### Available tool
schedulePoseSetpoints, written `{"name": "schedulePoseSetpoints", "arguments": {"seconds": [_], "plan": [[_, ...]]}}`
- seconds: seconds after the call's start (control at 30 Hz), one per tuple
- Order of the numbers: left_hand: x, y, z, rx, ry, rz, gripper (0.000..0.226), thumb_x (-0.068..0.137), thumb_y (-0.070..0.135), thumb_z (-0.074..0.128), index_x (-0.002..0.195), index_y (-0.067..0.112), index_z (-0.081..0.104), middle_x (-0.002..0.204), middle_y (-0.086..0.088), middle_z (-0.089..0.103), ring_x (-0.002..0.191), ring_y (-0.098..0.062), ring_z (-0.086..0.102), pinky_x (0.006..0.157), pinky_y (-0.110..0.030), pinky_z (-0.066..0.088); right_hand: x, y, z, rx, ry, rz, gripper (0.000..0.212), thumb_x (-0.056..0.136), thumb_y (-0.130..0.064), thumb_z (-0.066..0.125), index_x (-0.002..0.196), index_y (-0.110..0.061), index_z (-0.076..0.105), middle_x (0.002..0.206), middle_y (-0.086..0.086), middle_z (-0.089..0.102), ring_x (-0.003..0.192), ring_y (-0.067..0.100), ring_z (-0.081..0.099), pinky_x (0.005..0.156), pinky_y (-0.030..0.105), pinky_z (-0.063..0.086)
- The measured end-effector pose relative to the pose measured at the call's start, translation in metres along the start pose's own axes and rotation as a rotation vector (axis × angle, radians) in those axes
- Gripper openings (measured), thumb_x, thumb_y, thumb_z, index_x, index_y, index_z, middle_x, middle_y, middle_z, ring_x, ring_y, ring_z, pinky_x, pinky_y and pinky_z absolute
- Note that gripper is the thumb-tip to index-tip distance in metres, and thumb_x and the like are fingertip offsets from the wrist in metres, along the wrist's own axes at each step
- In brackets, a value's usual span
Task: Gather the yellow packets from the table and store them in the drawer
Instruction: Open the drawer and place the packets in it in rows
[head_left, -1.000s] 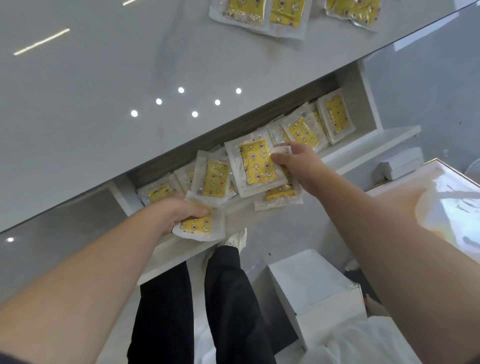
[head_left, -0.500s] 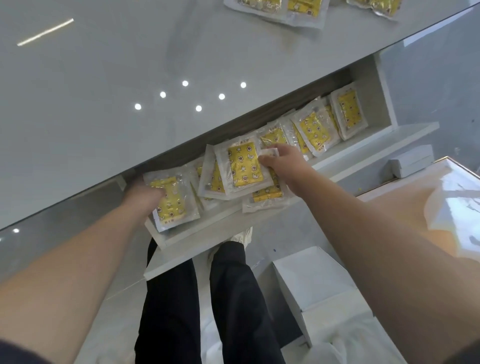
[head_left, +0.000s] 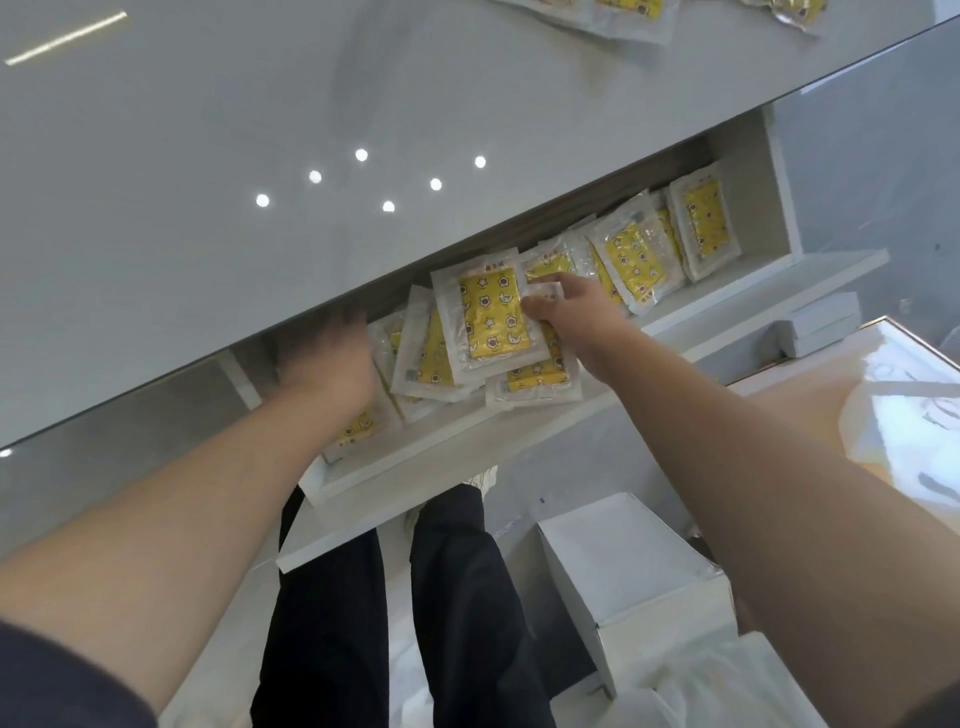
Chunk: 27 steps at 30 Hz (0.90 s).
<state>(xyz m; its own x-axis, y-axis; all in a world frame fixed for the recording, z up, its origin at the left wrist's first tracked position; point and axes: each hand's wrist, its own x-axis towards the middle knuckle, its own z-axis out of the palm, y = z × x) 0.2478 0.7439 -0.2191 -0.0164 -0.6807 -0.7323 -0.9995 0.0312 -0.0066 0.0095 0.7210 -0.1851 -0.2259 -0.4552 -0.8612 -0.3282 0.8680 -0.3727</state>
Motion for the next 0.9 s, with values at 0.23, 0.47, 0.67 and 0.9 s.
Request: {"name": "schedulePoseSetpoints", "arguments": {"seconds": [0.23, 0.47, 0.67, 0.9], "plan": [[0.039, 0.042, -0.005, -0.578, -0.076, 0.188, 0.031, 0.103, 0.025, 0.034, 0.130, 0.031, 0.047, 0.123, -0.001, 0.054, 0.103, -0.015, 0.047, 0.071, -0.016, 0.037, 0.014, 0.005, -0.014, 0.011, 0.020, 0.001, 0.042, 0.088, -0.020, 0.068, 0.128, -0.017, 0.057, 0.121, 0.013, 0.063, 0.107, 0.032, 0.062, 0.096, 0.050, 0.050], [0.040, 0.044, -0.016, -0.804, -0.101, -0.100, 0.016, 0.103, 0.021, 0.037, 0.097, 0.017, 0.051, 0.077, -0.001, 0.045, 0.061, -0.010, 0.040, 0.050, -0.022, 0.028, 0.018, 0.004, -0.019, 0.100, -0.017, 0.031, 0.019, 0.089, -0.016, 0.067, 0.107, -0.021, 0.060, 0.104, 0.009, 0.070, 0.090, 0.028, 0.070, 0.085, 0.050, 0.056], [0.035, 0.040, -0.007, -0.832, -0.078, -0.226, 0.014, 0.100, 0.027, 0.045, 0.093, 0.024, 0.056, 0.075, 0.003, 0.049, 0.069, -0.012, 0.049, 0.067, -0.025, 0.041, 0.018, 0.003, -0.010, 0.117, -0.041, 0.028, 0.038, 0.089, -0.015, 0.067, 0.125, -0.015, 0.056, 0.109, 0.012, 0.068, 0.096, 0.029, 0.068, 0.089, 0.049, 0.055], [0.025, 0.026, -0.005, -0.855, -0.144, -0.335, 0.023, 0.100, 0.038, 0.042, 0.104, 0.023, 0.059, 0.082, 0.001, 0.052, 0.072, -0.016, 0.050, 0.067, -0.028, 0.043, 0.012, 0.004, 0.009, 0.056, -0.156, 0.060, 0.041, 0.088, -0.014, 0.069, 0.127, -0.014, 0.056, 0.115, 0.015, 0.066, 0.099, 0.030, 0.067, 0.093, 0.048, 0.053]]}}
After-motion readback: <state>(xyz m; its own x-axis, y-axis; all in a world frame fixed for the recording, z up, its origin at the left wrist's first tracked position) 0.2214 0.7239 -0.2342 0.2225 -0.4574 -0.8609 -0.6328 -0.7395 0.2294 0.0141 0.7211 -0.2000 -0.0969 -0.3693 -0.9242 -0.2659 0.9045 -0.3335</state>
